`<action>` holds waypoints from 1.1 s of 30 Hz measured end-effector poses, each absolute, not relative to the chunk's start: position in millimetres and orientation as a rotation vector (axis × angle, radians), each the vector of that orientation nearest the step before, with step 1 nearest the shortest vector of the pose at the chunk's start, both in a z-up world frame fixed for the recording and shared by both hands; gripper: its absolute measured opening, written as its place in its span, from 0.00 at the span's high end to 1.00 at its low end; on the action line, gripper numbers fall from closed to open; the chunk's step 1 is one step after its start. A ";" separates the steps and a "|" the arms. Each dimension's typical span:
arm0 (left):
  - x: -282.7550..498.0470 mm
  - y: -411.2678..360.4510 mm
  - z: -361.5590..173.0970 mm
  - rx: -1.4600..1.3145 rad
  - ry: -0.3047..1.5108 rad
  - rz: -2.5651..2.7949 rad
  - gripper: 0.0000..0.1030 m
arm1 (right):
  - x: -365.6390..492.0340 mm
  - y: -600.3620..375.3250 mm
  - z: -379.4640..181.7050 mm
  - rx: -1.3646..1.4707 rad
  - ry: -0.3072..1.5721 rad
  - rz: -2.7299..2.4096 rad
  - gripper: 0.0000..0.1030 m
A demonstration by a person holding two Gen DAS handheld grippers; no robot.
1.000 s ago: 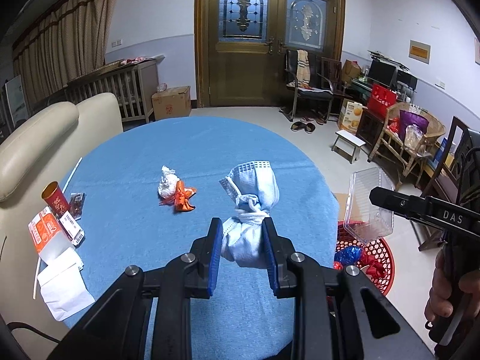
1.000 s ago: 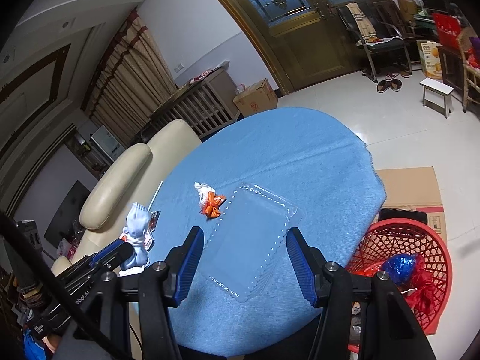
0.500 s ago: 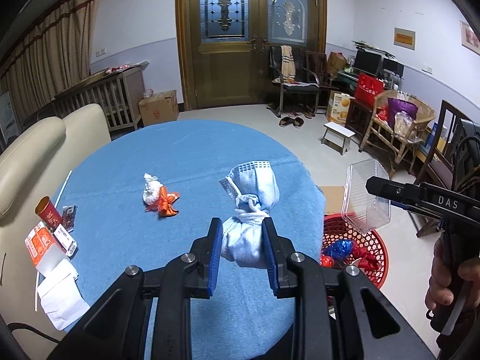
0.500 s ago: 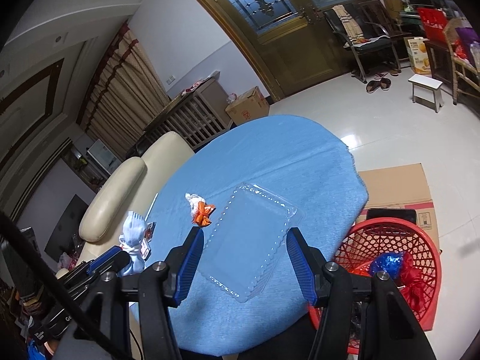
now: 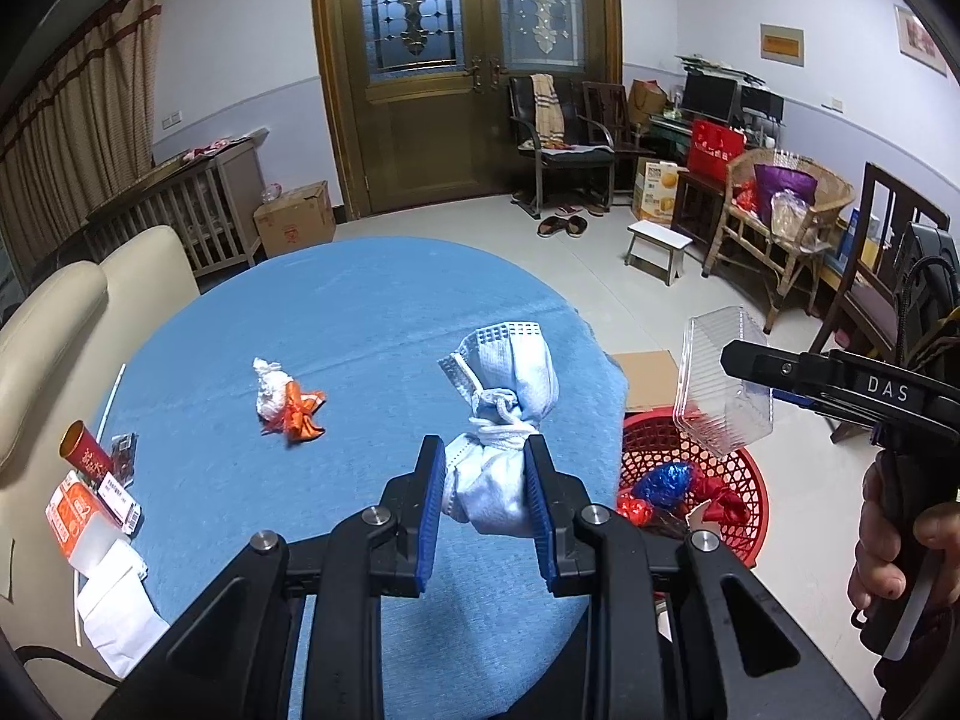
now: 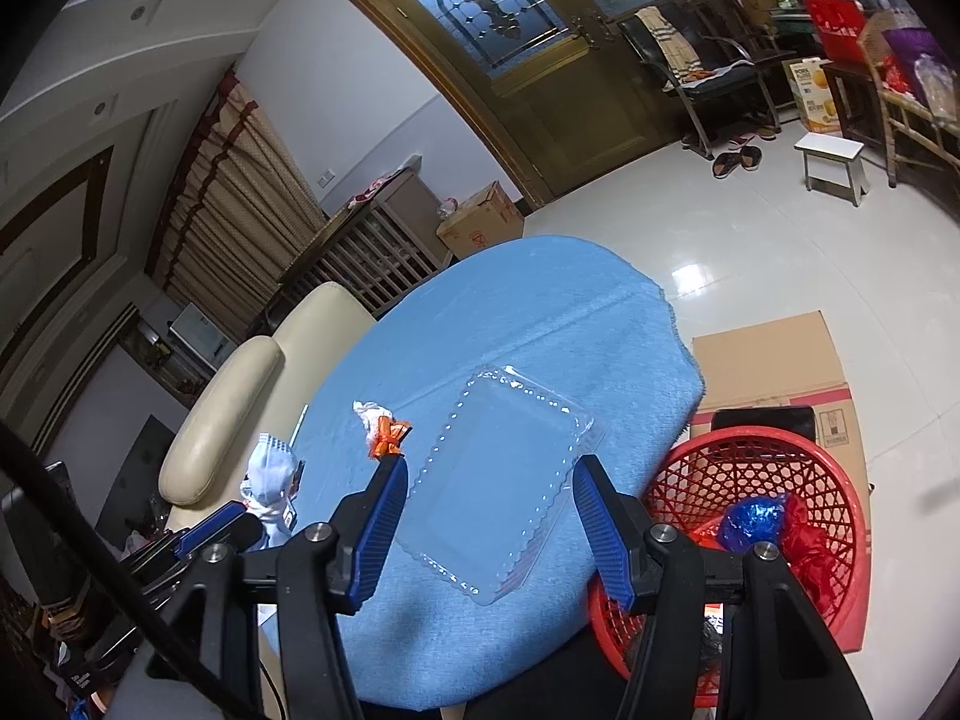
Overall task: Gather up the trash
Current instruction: 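Carry the mask bundle and plastic box over the red basket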
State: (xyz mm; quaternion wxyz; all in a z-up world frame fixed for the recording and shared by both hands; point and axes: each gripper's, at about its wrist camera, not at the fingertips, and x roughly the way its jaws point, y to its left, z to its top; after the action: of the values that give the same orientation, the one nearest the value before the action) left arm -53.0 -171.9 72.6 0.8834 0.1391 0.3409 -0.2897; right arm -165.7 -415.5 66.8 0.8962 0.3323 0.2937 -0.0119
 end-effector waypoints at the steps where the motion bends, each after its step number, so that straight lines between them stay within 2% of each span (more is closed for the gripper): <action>1: -53.8 -174.8 72.5 0.296 0.710 -0.606 0.73 | -166.4 -416.9 66.1 0.691 0.608 -0.028 0.41; 33: -75.7 -278.9 36.4 0.457 0.831 -0.826 0.73 | -224.1 -498.4 6.5 0.876 0.619 -0.190 0.41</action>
State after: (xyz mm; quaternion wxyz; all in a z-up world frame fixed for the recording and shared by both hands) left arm -75.7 -278.9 36.4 0.8088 0.2136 0.3886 -0.3862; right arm -224.1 -498.4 6.5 0.8552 0.4166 0.2946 -0.0906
